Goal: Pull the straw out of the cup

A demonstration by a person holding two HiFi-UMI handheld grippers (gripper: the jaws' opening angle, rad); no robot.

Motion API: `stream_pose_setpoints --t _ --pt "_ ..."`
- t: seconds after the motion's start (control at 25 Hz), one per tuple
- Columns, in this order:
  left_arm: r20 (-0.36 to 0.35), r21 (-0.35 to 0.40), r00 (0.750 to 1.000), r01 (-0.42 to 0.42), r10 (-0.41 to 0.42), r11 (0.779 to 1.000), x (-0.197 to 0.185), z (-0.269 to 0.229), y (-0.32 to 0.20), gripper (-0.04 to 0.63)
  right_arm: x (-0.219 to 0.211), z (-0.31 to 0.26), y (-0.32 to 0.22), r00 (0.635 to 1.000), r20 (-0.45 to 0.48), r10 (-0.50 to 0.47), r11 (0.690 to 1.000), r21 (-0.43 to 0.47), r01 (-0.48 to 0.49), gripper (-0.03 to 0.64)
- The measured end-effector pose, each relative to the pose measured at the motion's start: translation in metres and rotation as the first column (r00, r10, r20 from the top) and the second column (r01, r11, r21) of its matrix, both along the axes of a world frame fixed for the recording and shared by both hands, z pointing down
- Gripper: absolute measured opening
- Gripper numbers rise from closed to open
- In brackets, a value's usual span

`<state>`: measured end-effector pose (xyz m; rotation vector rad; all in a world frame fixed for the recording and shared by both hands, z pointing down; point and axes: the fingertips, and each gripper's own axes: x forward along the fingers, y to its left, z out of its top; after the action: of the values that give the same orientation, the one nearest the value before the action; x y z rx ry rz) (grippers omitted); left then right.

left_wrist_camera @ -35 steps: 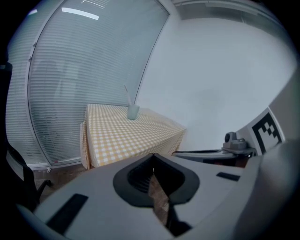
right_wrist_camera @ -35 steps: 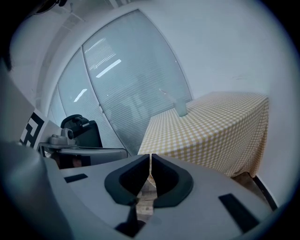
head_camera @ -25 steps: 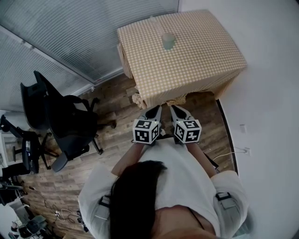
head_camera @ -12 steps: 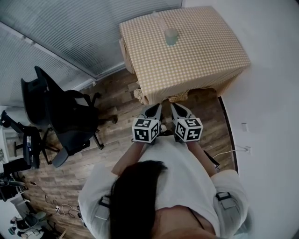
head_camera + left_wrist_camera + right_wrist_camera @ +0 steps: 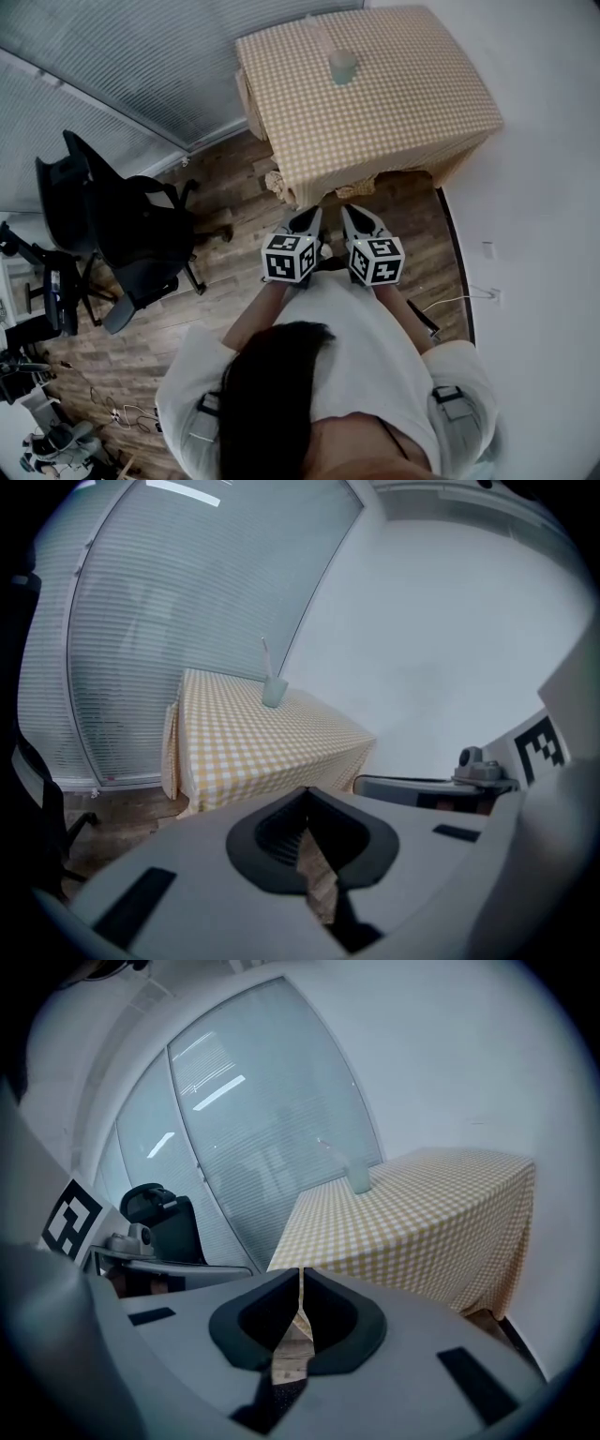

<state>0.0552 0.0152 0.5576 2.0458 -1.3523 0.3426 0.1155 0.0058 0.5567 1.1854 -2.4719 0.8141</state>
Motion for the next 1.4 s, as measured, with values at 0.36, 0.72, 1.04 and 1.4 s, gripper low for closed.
stream_pose_setpoints --t 0.36,0.72,1.04,1.4 --pt "-0.006 -0.002 1.000 -0.009 0.009 1.000 -0.004 -0.004 -0.018 0.009 -0.001 -0.002 -0.015 1.000 -0.005 0.024 1.000 0.000 -0.024 0.037" --pt "-0.022 0.009 0.998 -0.052 0.052 0.999 -0.003 -0.009 -0.058 0.009 0.000 -0.005 -0.048 0.997 -0.041 0.062 0.998 0.023 -0.061 0.037" --pt "-0.013 0.029 0.996 -0.086 0.087 0.996 -0.009 -0.013 -0.105 0.009 -0.007 -0.009 -0.091 0.994 -0.062 0.088 0.996 0.040 -0.086 0.037" --pt "-0.014 0.046 0.994 -0.107 0.108 0.993 -0.030 -0.020 -0.157 0.009 -0.029 -0.016 -0.142 0.990 -0.104 0.094 0.993 0.078 -0.086 0.037"
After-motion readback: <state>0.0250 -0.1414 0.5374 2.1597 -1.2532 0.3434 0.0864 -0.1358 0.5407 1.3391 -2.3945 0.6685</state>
